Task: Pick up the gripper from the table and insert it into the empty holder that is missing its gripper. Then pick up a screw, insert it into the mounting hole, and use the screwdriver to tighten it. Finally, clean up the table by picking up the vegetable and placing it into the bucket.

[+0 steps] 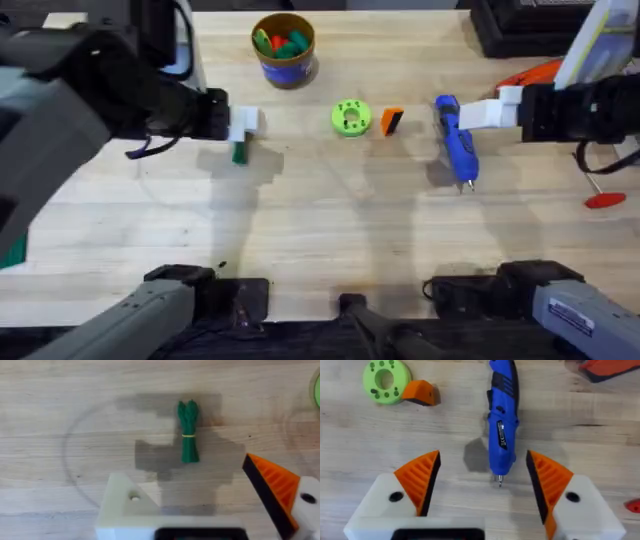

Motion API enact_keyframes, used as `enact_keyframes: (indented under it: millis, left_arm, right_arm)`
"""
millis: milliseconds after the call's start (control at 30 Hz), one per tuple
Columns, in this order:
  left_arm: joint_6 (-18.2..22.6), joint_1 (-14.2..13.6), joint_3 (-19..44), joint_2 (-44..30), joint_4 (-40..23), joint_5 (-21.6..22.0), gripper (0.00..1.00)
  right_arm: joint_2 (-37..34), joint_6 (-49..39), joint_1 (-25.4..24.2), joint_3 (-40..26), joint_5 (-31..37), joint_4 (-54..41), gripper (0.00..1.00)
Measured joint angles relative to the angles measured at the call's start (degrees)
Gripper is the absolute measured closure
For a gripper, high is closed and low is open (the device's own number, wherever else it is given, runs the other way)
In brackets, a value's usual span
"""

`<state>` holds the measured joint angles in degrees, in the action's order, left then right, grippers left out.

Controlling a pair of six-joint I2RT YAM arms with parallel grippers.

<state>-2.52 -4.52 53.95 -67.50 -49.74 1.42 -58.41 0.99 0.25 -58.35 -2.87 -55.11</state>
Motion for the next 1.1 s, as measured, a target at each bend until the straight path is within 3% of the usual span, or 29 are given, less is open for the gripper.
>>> enact_keyframes:
  millis: [200, 433, 733, 1100]
  left_arm:
    - [-2.45, -1.33, 1.19, -5.81, -0.22, -0.17, 0.015]
    - [-3.65, -2.52, 6.68, -12.0, -0.91, -0.12, 0.015]
    - [-3.88, -0.51, 7.78, -21.4, -0.85, -0.1, 0.015]
    - [-2.36, -0.37, 7.78, -30.82, 3.45, -0.19, 0.015]
  right_arm:
    - [0.0, 0.0, 0.0, 0.0, -0.01, 0.01, 0.01]
    - [0.0, 0.0, 0.0, 0.0, -0.01, 0.0, 0.009]
    - [0.0, 0.0, 0.0, 0.0, 0.01, -0.03, 0.009]
    - [0.0, 0.0, 0.0, 0.0, -0.01, -0.07, 0.009]
